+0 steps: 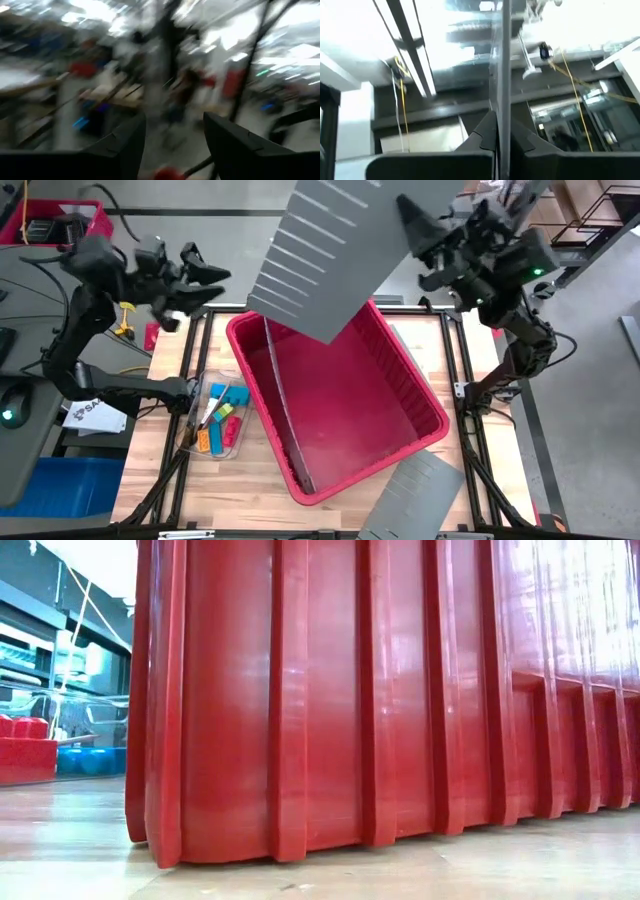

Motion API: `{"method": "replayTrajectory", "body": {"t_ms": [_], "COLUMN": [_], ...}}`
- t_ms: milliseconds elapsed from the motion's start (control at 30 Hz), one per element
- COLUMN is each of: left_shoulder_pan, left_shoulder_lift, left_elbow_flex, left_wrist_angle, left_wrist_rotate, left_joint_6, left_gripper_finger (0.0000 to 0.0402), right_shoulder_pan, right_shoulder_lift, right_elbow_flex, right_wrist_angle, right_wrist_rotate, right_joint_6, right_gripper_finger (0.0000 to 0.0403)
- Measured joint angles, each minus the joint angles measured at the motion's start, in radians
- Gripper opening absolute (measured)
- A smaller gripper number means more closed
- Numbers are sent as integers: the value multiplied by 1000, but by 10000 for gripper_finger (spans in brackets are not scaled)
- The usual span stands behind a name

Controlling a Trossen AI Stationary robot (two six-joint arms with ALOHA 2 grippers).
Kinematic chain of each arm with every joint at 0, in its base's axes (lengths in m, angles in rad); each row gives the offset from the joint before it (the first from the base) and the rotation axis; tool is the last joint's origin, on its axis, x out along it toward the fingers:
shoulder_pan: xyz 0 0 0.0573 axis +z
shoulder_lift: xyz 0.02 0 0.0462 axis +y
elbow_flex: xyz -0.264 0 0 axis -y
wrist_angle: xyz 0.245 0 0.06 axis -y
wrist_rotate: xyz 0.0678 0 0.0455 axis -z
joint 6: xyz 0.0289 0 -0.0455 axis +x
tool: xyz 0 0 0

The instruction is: Sort Items/Unsort Items

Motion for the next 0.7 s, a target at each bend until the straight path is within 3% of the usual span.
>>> {"method": "replayTrajectory", "body": {"t_ms": [133,333,567,700], "left_shoulder_pan": [0,-46,-102,-117], "left_shoulder_lift": [6,50,110,156], "left_elbow_flex": [-13,-76,-136,-151], "left_wrist_angle": [-98,9,180,399], "left_wrist_rotate": [-110,25,9,7], "left_joint_6": [67,7,7,-25], "left_gripper_finger": [196,196,196,196], "right_shoulder_pan": [-9,-12,-12,-12], "right_shoulder_lift": [-15,-15,-16,-14], "right_elbow_flex": [1,0,0,0], "right_wrist_angle": [71,168,244,236], "right_wrist_rotate": [-32,-53,-91,-90], "right_joint_6": [-16,-51,-60,-60], "right_gripper_finger": [0,0,0,0]}}
